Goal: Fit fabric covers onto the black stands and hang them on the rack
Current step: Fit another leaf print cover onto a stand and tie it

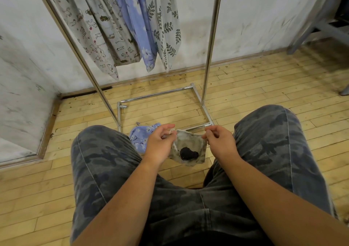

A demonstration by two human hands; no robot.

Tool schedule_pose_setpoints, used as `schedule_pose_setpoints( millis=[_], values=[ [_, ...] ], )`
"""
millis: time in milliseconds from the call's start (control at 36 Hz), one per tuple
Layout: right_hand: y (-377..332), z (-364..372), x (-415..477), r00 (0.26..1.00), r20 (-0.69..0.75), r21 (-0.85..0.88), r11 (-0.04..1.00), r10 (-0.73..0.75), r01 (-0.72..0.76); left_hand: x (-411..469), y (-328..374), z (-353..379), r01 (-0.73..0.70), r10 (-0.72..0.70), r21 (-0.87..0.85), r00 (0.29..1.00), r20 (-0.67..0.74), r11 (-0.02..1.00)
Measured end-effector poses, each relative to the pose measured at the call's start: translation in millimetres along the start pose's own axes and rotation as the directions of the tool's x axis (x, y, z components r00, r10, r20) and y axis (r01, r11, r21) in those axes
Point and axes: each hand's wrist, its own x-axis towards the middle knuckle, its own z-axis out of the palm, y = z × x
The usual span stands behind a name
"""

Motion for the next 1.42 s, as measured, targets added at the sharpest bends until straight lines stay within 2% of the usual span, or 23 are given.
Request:
schedule_pose_setpoints(
  millis=[139,222,389,528,611,722,861,1028,1250,1417],
  values=[
    [-2.4,1.0,-3.4,0.999,0.022,0.039,0.998,-0.042,0.041,-5.5,1.2,3.7,-0.069,0.063,0.057,0.992,0.11,0.996],
    [-2.6,2.6,-4.4,0.995,0.067,0.1,0.993,-0.067,0.06,-7.4,-1.5,7.7,-0.121,0.082,0.189,0.976,0.2,0.974],
    [-2.2,4.2,-6.2,0.982,0.127,0.167,0.979,-0.139,0.117,-7.5,-14.8,12.3,-0.264,0.104,0.441,0.929,0.355,0.858],
    [-4.6,3.1,-7.7,0.977,0.141,0.209,0.97,-0.158,0.127,-7.2,-18.7,12.6,-0.355,0.128,0.568,0.907,0.401,0.743],
    [-5.3,2.6,-7.1,0.975,0.133,0.216,0.966,-0.175,0.144,-5.7,-22.4,12.2,-0.366,0.146,0.58,0.909,0.39,0.728],
    [-6.3,2.2,-7.4,0.967,0.156,0.205,0.964,-0.203,0.169,-3.8,-22.2,11.4,-0.354,0.184,0.527,0.919,0.348,0.772],
    [-4.5,5.3,-12.7,0.925,0.249,0.092,0.958,-0.287,0.273,-5.7,-16.5,12.8,-0.328,0.214,0.476,0.936,0.278,0.816],
    [-6.3,8.5,-21.2,0.889,0.33,-0.046,0.936,-0.317,0.35,-5.9,-10.4,14.1,-0.323,0.259,0.418,0.944,0.204,0.849],
    [-10.6,10.0,-28.1,0.849,0.395,-0.142,0.889,-0.352,0.435,-7.5,-10.9,14.7,-0.326,0.254,0.4,0.941,0.221,0.857],
    [-10.8,17.8,-33.0,0.775,0.47,-0.21,0.8,-0.422,0.562,-6.2,-13.0,13.0,-0.291,0.224,0.407,0.953,0.205,0.866]
  ],
)
